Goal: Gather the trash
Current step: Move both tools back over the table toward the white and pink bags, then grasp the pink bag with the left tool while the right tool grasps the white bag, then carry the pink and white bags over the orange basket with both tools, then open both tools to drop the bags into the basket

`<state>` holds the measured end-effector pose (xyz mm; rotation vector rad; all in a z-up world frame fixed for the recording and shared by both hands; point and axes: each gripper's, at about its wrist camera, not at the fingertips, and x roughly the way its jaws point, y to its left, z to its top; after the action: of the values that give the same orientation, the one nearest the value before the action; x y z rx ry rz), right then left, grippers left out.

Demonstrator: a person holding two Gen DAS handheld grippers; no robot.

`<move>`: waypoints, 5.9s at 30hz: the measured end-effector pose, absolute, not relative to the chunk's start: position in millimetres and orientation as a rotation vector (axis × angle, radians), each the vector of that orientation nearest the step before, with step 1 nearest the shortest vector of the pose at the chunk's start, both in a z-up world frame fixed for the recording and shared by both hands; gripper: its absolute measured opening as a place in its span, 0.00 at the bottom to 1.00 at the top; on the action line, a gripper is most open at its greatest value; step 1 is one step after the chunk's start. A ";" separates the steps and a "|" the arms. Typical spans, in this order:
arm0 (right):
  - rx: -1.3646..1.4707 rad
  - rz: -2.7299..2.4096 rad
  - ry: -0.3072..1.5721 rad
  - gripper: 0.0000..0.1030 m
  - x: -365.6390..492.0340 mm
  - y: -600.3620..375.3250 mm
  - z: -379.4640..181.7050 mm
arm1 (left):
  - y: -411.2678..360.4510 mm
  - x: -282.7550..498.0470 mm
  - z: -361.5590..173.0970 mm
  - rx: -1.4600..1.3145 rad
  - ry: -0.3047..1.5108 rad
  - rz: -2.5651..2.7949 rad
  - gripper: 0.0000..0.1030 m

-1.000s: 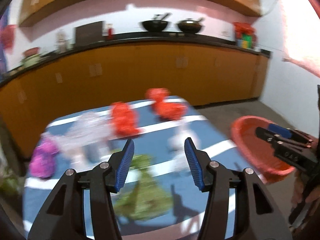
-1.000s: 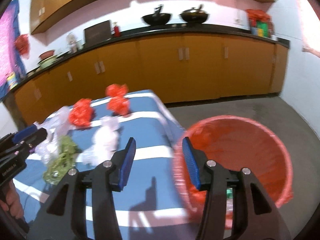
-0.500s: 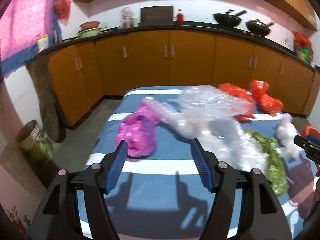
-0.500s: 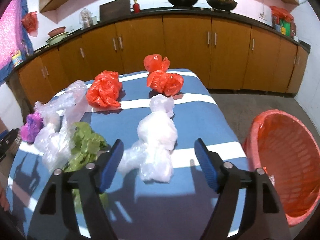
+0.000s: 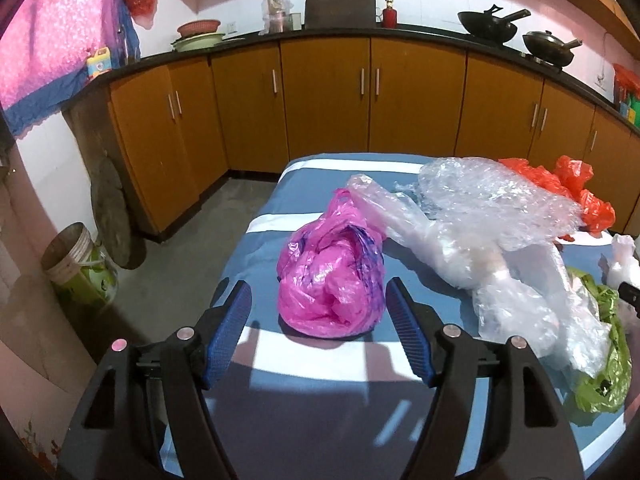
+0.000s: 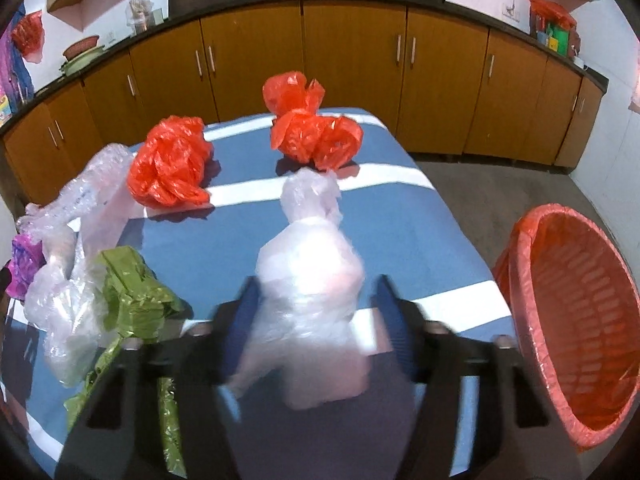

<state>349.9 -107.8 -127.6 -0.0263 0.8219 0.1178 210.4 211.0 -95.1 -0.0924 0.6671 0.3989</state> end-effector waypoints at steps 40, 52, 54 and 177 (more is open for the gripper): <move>-0.003 0.174 0.801 0.21 322.0 -120.7 -115.9 | 222.9 209.9 -96.5 -0.154 0.761 0.352 0.44; 0.015 0.197 0.766 0.21 294.1 -132.0 -94.7 | 194.5 173.0 -57.3 -0.194 0.679 0.273 0.44; 0.020 0.198 0.752 0.21 288.9 -136.2 -87.7 | 186.7 170.1 -48.0 -0.191 0.656 0.254 0.44; 0.176 -0.223 0.627 0.50 256.6 -410.5 -85.5 | -171.8 256.9 -53.7 -0.003 0.628 -0.417 0.56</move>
<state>256.6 -410.5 -85.5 0.1763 0.6274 -0.2232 256.9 -171.8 -53.7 -0.0033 0.6277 -0.4166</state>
